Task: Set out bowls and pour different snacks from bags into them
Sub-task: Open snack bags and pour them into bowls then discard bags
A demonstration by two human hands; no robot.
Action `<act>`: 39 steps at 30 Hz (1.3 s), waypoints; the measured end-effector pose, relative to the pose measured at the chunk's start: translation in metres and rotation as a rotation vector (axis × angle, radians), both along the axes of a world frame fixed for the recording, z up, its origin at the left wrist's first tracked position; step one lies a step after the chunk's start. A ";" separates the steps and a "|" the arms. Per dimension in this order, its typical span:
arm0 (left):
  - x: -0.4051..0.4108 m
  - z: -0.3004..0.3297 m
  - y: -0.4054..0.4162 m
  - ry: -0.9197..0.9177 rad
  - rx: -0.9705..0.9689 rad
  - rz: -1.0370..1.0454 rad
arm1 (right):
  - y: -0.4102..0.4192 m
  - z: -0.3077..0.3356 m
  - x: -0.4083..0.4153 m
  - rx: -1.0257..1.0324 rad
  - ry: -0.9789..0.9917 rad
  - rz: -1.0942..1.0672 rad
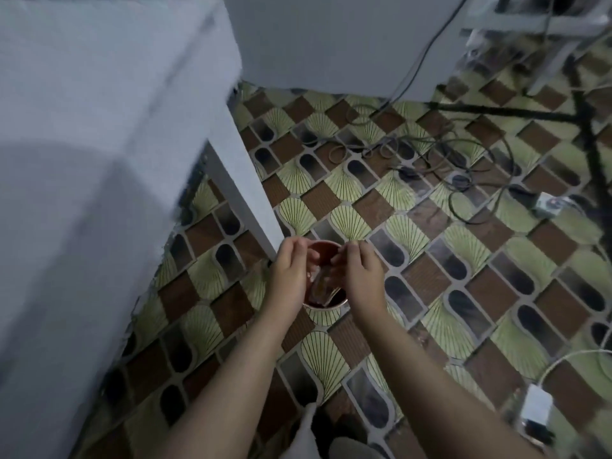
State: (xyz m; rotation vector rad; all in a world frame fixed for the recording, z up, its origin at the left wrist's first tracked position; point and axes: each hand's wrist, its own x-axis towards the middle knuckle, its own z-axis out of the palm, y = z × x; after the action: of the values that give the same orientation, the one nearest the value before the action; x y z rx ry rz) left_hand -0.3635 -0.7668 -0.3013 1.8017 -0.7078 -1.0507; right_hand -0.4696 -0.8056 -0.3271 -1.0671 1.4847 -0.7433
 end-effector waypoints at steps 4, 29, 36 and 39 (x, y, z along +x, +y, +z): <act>0.008 0.127 0.026 -0.036 -0.193 0.009 | 0.026 0.149 0.012 -0.204 -0.163 0.070; 0.046 0.442 0.494 -0.737 -0.542 1.190 | 0.415 0.460 0.172 -0.625 -0.792 1.342; 0.040 0.444 0.665 -0.852 -0.515 1.470 | 0.583 0.470 0.188 -0.660 -0.854 1.561; 0.057 0.440 0.732 -0.884 -0.546 1.521 | 0.648 0.470 0.210 -0.748 -0.846 1.596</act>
State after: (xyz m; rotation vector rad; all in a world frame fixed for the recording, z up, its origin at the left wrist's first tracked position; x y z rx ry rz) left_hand -0.3062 -0.0346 0.1384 1.5785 0.0757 0.8899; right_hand -0.2596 -0.1578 0.1433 -1.7114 -0.5827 -0.3785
